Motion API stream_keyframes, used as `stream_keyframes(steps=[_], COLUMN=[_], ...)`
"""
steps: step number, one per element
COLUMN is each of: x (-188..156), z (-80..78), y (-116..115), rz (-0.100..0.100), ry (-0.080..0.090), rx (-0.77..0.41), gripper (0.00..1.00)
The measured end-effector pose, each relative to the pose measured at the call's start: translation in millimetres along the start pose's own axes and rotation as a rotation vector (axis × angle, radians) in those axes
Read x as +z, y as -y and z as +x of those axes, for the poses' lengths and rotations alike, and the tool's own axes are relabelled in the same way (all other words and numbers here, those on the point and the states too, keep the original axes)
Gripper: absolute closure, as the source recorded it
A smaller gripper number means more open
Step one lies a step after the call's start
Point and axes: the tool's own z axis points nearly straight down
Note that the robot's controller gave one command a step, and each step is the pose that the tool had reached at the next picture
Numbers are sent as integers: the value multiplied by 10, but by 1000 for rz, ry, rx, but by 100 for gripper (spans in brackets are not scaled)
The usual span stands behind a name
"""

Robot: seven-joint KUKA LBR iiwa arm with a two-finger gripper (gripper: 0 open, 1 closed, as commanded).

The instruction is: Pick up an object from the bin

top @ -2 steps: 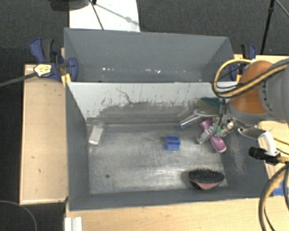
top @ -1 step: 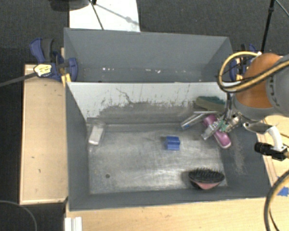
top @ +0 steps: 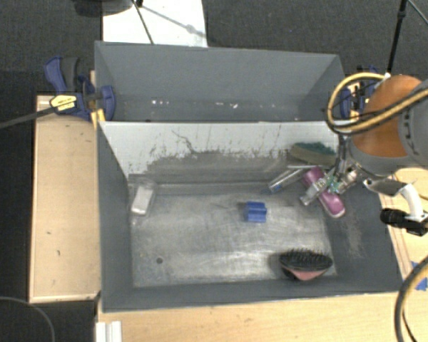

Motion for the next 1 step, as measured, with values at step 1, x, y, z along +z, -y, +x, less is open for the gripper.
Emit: stream_keyframes(steps=[1], x=[-311], z=[-7], y=[0], rz=[-3], ry=[2], rx=[-9], gripper=[100])
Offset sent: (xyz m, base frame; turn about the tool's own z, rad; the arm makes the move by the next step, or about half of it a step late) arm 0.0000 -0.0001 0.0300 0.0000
